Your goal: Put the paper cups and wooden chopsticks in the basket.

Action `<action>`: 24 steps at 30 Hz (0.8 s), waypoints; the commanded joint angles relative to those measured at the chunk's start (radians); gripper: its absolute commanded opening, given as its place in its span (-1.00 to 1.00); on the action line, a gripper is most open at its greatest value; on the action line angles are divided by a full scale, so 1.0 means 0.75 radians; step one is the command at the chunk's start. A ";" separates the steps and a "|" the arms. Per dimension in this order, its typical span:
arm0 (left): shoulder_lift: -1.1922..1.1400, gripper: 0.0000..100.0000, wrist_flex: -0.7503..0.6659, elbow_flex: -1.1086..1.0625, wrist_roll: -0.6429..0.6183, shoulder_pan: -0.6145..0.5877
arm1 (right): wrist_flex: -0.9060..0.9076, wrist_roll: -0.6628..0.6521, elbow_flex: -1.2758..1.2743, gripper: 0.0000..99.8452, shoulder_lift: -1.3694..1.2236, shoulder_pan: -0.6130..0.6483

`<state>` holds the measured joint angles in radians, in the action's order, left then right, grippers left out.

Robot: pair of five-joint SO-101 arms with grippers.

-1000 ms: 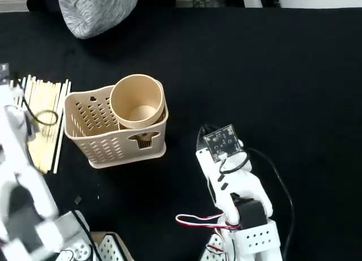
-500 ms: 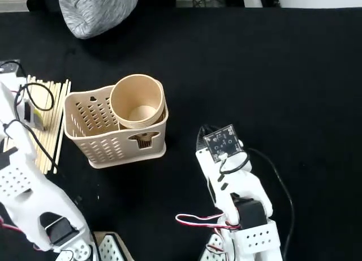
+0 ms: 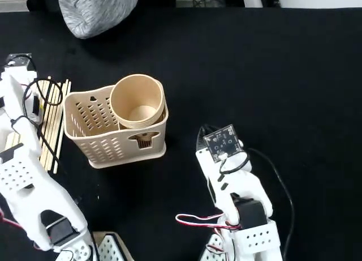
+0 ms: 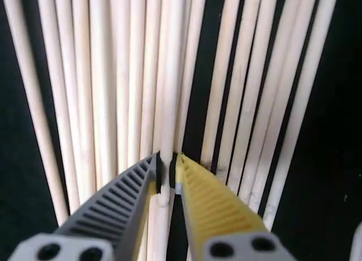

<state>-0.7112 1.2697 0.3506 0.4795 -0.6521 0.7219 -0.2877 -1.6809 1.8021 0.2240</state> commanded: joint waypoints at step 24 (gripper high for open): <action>0.491 -0.94 0.235 -0.220 0.000 -0.011 | -0.023 0.002 0.005 -0.97 0.116 -0.018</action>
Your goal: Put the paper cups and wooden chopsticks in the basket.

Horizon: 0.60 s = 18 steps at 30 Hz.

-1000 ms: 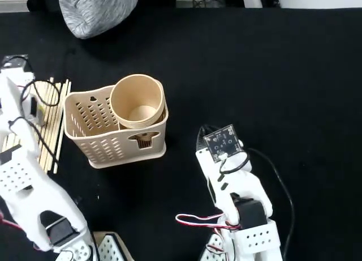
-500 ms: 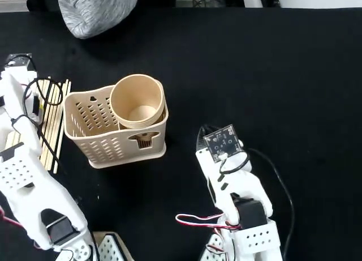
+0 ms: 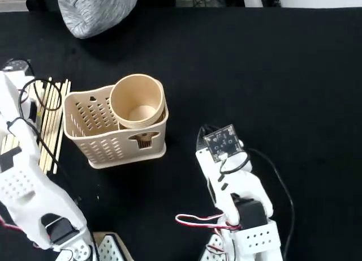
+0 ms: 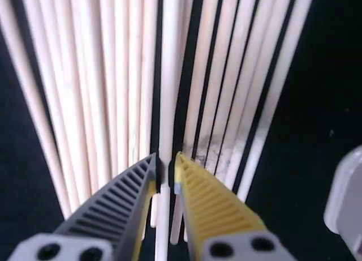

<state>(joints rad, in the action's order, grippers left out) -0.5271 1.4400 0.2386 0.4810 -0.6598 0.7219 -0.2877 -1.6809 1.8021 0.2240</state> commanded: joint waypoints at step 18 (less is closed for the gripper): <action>1.287 -0.94 -0.698 -0.875 -0.370 -0.013 | -0.023 0.002 0.007 -0.97 0.116 -0.018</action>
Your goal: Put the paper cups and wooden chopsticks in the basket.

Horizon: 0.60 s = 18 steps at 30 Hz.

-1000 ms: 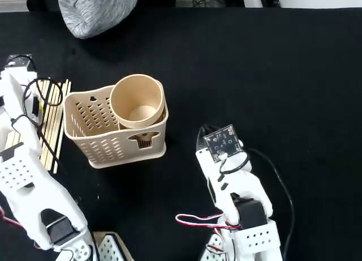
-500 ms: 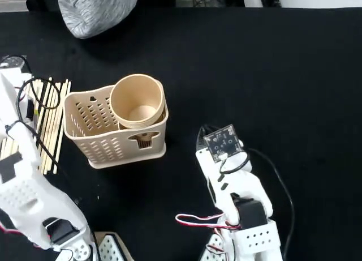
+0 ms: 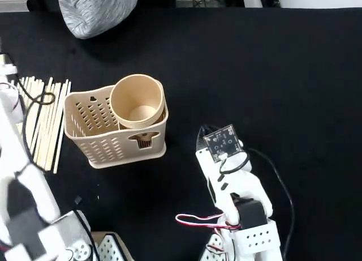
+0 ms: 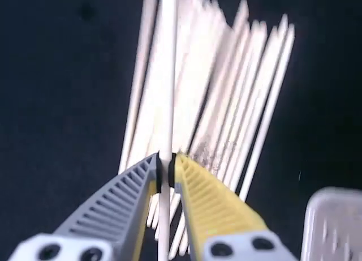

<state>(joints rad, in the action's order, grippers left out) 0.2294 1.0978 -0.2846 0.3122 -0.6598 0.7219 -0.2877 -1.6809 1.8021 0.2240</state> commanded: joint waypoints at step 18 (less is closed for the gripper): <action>1.387 -0.94 -0.606 -0.611 -0.714 0.007 | -0.023 0.002 0.007 -0.97 0.116 -0.018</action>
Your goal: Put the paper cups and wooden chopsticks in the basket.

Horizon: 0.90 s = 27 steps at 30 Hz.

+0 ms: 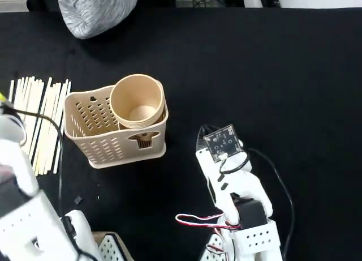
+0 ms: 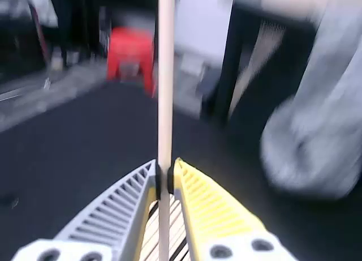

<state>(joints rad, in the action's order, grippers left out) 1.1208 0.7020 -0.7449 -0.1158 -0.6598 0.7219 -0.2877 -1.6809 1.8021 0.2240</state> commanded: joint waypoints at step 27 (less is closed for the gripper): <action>0.548 -0.60 -0.158 -0.560 -0.080 0.733 | -0.023 0.002 0.013 -0.97 0.116 -0.018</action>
<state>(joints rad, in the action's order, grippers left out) 1.5259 0.4580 -1.2298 -0.1803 -0.1212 0.7219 -0.2877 -1.6809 1.8021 0.2240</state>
